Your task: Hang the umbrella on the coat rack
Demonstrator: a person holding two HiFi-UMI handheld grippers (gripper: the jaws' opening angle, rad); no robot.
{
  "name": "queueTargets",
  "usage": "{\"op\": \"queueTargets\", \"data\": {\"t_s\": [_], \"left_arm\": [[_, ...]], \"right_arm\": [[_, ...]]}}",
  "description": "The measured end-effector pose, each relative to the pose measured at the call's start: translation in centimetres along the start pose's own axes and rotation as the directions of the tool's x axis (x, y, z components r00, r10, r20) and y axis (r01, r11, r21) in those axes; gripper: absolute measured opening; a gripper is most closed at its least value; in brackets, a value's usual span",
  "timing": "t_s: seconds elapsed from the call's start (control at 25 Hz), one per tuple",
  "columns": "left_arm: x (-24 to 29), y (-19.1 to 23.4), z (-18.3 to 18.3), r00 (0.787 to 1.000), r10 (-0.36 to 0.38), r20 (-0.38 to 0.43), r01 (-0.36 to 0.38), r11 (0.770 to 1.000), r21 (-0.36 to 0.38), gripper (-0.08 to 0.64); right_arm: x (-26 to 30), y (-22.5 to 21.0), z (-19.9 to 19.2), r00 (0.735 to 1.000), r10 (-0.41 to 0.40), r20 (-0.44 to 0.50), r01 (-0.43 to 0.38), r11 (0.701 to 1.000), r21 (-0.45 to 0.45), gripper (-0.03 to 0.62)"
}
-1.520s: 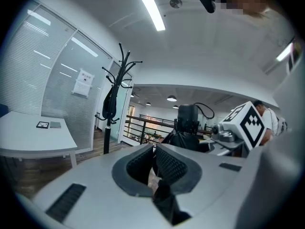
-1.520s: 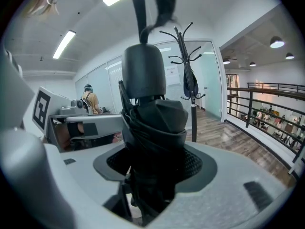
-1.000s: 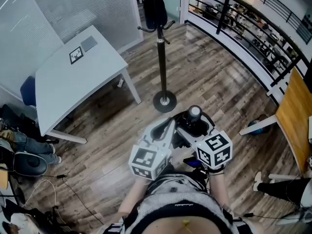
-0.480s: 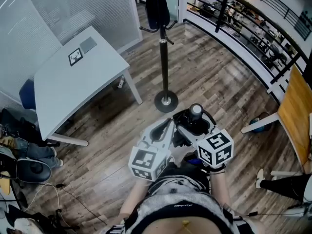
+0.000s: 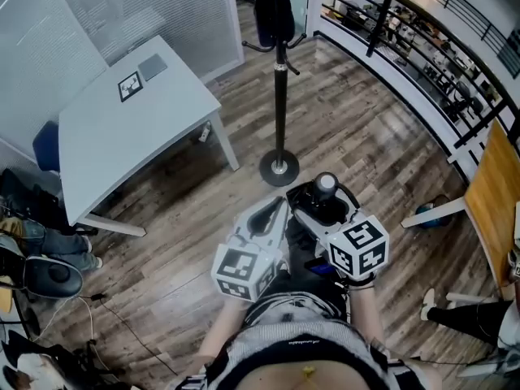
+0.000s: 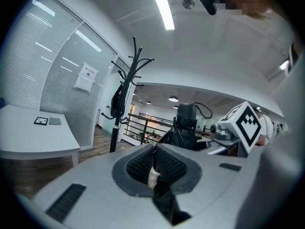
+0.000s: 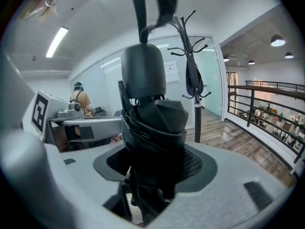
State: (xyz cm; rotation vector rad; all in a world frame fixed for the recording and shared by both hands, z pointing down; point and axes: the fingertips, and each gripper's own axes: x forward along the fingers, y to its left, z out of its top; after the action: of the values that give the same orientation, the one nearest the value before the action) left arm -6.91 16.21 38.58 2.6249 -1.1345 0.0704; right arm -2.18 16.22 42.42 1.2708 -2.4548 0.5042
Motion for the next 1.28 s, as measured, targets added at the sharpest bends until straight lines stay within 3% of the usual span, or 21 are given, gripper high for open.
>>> {"op": "queueTargets", "data": {"t_s": [0.92, 1.28], "left_arm": [[7.6, 5.1, 2.9, 0.999, 0.038, -0.011, -0.037, 0.999, 0.012, 0.018], [11.4, 7.6, 4.5, 0.996, 0.094, -0.013, -0.093, 0.995, 0.024, 0.018]], "right_arm": [[6.9, -5.6, 3.9, 0.997, 0.063, -0.038, -0.064, 0.998, -0.012, 0.265], [10.1, -8.5, 6.0, 0.992, 0.117, -0.053, -0.118, 0.993, -0.026, 0.265]]}}
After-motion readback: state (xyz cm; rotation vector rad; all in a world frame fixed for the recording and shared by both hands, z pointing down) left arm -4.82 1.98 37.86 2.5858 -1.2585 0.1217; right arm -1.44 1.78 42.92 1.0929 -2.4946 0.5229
